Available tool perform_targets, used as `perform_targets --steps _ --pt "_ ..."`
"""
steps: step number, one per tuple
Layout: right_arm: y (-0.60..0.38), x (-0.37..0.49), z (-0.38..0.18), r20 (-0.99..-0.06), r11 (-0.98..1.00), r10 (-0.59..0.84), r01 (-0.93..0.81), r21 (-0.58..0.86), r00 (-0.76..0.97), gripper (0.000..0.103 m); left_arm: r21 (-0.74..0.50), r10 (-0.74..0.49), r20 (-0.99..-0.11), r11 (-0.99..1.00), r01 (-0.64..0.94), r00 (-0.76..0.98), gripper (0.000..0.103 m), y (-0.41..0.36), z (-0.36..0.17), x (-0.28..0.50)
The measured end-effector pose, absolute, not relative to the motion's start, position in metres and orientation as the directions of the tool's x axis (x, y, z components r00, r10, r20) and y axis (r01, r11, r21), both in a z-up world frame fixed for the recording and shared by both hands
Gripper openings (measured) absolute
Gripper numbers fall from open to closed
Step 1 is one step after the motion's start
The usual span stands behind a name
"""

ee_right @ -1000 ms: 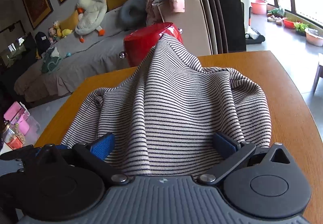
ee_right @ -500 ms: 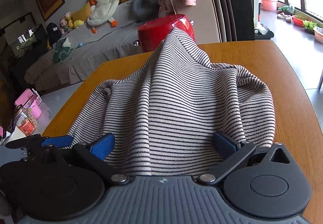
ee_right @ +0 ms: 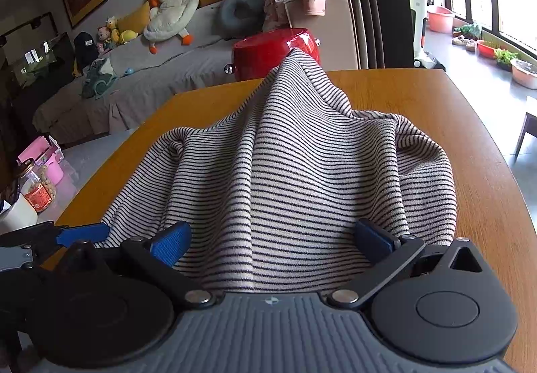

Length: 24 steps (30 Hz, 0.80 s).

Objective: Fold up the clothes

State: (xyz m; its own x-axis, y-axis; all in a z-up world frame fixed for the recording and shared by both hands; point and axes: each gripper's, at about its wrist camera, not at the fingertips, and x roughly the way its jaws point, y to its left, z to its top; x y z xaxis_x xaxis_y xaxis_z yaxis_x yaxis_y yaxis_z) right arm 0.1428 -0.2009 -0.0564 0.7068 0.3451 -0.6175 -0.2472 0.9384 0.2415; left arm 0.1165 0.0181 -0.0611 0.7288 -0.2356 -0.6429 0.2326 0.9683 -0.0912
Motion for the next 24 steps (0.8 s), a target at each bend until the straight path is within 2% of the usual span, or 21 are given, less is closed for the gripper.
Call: perform_targets --steps 17,21,24 --pt "-0.204 0.143 -0.057 -0.607 0.929 0.371 -0.272 0.252 0.703 0.103 -0.085 -0.228 -0.636 0.970 0.226 0.738 0.103 0.017 -0.064 0.114" --pt "-0.214 0.134 -0.057 -0.590 0.896 0.444 -0.329 0.298 0.674 0.103 -0.079 -0.234 -0.646 0.967 0.241 0.726 0.103 0.015 -0.063 0.101" --pt "-0.223 0.119 -0.055 -0.595 0.869 0.491 -0.399 0.292 0.636 0.103 -0.102 -0.287 -0.665 0.950 0.297 0.689 0.103 0.014 -0.058 0.083"
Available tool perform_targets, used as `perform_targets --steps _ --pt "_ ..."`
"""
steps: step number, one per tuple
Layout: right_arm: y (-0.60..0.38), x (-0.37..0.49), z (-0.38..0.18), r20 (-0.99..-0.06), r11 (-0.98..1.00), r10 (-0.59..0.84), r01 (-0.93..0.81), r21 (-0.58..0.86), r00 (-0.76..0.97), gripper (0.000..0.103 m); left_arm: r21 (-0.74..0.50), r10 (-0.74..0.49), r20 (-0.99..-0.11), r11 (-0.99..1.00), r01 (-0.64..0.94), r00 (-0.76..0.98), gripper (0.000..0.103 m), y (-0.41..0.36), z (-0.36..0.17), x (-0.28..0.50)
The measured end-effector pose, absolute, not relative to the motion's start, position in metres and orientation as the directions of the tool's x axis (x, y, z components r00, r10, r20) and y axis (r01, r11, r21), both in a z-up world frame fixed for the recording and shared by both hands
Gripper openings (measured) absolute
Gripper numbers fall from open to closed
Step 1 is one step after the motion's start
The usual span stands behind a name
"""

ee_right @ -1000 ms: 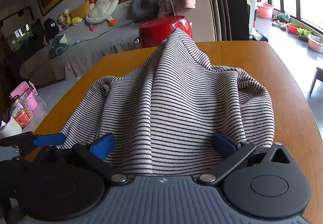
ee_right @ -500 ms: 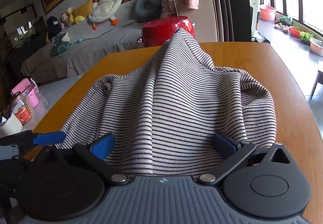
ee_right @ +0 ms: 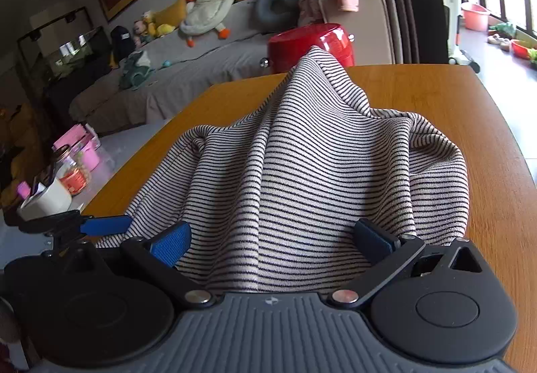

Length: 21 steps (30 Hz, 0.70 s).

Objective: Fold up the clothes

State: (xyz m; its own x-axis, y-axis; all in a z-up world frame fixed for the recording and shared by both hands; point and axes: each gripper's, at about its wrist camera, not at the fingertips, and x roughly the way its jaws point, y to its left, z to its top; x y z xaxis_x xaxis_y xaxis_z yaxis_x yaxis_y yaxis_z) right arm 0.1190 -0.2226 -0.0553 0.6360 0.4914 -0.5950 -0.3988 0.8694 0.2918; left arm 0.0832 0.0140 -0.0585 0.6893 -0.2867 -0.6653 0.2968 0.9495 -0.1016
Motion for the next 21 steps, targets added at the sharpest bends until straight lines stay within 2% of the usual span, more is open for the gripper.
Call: perform_targets --steps 5,10,12,14,18,21 --pt "-0.226 0.107 -0.053 -0.618 0.867 0.488 -0.427 0.258 0.616 0.103 -0.296 -0.476 -0.674 0.875 0.383 0.566 0.103 0.025 -0.047 0.085" --pt "-0.232 0.112 -0.048 -0.599 0.888 0.458 -0.307 0.342 0.657 0.103 -0.420 -0.592 -0.616 0.805 0.420 0.520 0.103 0.032 -0.052 0.116" --pt "-0.234 0.113 -0.042 -0.598 0.909 0.405 -0.232 0.346 0.691 0.095 -0.440 -0.620 -0.613 0.782 0.441 0.489 0.103 0.030 -0.056 0.124" --pt "-0.232 0.113 -0.031 -0.598 0.941 0.326 -0.187 0.283 0.732 0.081 -0.433 -0.635 -0.612 0.768 0.472 0.471 0.103 0.029 -0.057 0.127" --pt "-0.224 0.122 -0.006 -0.573 0.977 0.211 -0.181 0.110 0.792 0.073 -0.444 -0.657 -0.609 0.747 0.495 0.445 0.102 0.028 -0.060 0.134" --pt "-0.220 0.144 -0.006 -0.582 0.972 0.235 -0.207 0.115 0.779 0.068 -0.458 -0.658 -0.592 0.749 0.478 0.465 0.101 0.029 -0.061 0.137"
